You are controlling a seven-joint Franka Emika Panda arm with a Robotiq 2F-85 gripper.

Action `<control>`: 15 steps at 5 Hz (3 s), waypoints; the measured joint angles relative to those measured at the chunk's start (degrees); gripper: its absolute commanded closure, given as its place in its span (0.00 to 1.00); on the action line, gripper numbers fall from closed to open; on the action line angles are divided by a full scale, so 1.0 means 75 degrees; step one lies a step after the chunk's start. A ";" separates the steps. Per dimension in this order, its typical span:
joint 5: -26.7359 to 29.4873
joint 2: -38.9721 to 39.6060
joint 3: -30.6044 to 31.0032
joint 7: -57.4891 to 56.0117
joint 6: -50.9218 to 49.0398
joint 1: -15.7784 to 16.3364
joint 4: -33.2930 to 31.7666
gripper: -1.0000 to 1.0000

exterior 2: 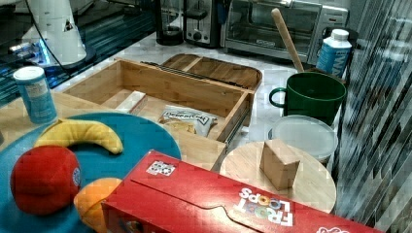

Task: Close the drawer.

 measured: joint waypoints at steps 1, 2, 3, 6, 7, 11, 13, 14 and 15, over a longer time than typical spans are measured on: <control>-0.0059 0.0377 -0.0028 -0.0518 0.0213 -0.0111 -0.0134 1.00; -0.0060 0.0884 -0.0127 -0.1306 0.0742 -0.0191 -0.0254 1.00; -0.0072 0.1343 -0.0276 -0.1671 0.0888 -0.0225 -0.0298 1.00; -0.0581 0.1483 -0.0539 -0.2264 0.0828 -0.0642 -0.0552 1.00; -0.0618 0.1481 -0.0768 -0.2380 0.0940 -0.0745 -0.0552 1.00; -0.0620 0.1485 -0.0923 -0.4361 0.1470 -0.1351 -0.0552 1.00; -0.0576 0.1501 -0.1300 -0.5353 0.1805 -0.1852 -0.0552 1.00; -0.0574 0.1516 -0.1735 -0.5547 0.2040 -0.2064 -0.0522 1.00; -0.0579 0.1590 -0.1897 -0.5897 0.2052 -0.2461 -0.0343 1.00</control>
